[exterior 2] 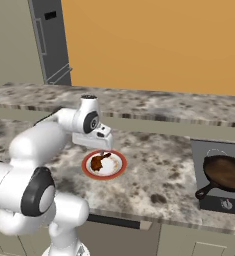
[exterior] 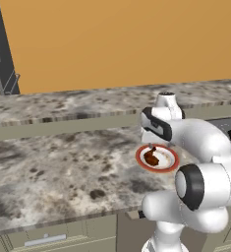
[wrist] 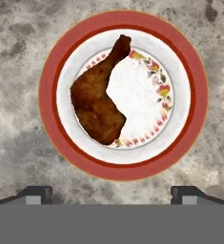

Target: Place the chicken drumstick on the plate and place the potato on the same plate.

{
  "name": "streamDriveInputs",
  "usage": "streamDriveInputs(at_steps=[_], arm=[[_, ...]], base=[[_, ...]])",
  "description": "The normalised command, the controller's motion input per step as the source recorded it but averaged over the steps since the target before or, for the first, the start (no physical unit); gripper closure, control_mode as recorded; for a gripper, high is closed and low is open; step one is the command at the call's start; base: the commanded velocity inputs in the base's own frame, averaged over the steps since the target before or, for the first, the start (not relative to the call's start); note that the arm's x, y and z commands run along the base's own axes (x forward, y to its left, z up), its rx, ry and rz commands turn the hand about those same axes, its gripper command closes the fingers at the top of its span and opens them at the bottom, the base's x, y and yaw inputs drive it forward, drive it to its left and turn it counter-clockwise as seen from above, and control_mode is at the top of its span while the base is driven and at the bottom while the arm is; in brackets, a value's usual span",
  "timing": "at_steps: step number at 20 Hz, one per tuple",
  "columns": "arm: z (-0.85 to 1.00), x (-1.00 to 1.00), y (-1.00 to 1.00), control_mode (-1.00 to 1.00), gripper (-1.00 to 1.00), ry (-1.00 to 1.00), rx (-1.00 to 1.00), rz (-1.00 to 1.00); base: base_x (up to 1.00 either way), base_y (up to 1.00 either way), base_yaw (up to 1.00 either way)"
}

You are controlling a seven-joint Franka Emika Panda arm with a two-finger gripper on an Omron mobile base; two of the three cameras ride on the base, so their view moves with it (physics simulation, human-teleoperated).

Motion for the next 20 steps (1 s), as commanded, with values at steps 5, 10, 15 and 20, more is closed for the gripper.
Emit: streamDriveInputs(at_steps=[5,10,15,20], arm=[[0.53,-0.54,0.00,-1.00,-1.00,0.00,0.00,0.02],[0.45,-0.63,0.00,-1.00,-1.00,0.00,0.00,0.03],[0.43,-0.45,0.00,-1.00,-1.00,0.00,0.00,0.02],[0.44,-0.28,0.00,-1.00,-1.00,0.00,0.00,0.01]], base=[[0.00,0.00,0.00],[0.00,0.00,0.00],[0.00,0.00,0.00],[0.00,0.00,0.00]])
